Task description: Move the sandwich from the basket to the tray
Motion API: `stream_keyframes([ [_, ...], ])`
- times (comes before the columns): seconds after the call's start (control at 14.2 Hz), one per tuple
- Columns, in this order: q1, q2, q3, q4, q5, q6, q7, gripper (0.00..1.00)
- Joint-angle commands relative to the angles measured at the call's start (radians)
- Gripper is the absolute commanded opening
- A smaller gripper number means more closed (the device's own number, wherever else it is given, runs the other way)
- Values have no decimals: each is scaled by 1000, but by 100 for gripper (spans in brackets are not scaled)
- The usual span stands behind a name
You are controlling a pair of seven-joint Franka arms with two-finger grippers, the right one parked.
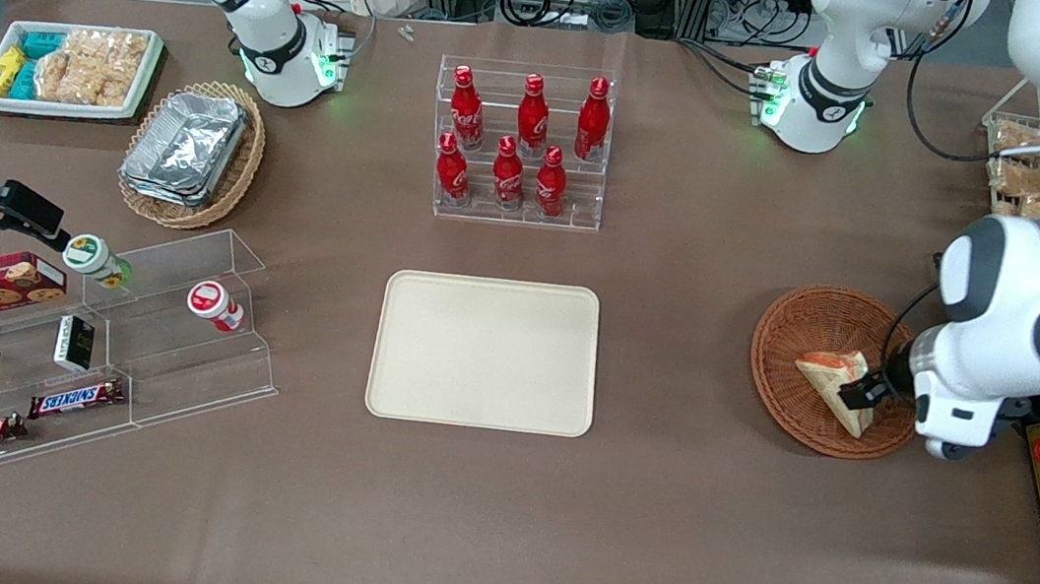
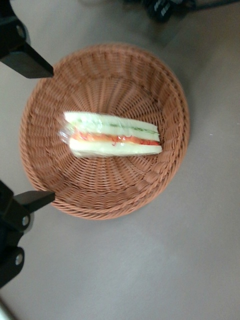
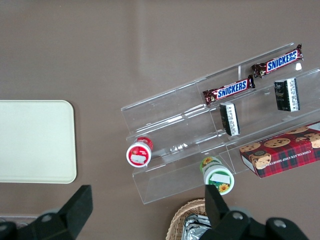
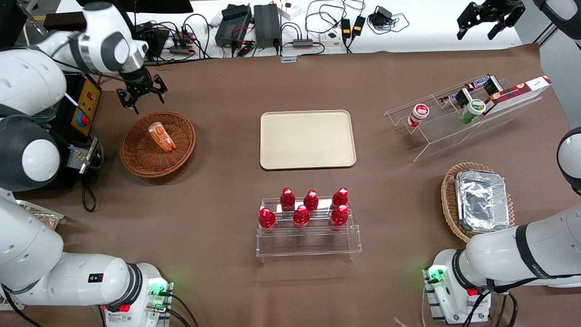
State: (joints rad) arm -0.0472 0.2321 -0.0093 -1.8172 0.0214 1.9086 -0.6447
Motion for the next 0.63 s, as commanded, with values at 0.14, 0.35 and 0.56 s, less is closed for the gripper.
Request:
stream_keyframes([
  [0.14,4,-123,-3,52,0,-177,345,100],
  [0.35,7,-178,5,90,-3,-256,529,100],
  [0.56,18,-165,3,107,-3,-255,534,100],
])
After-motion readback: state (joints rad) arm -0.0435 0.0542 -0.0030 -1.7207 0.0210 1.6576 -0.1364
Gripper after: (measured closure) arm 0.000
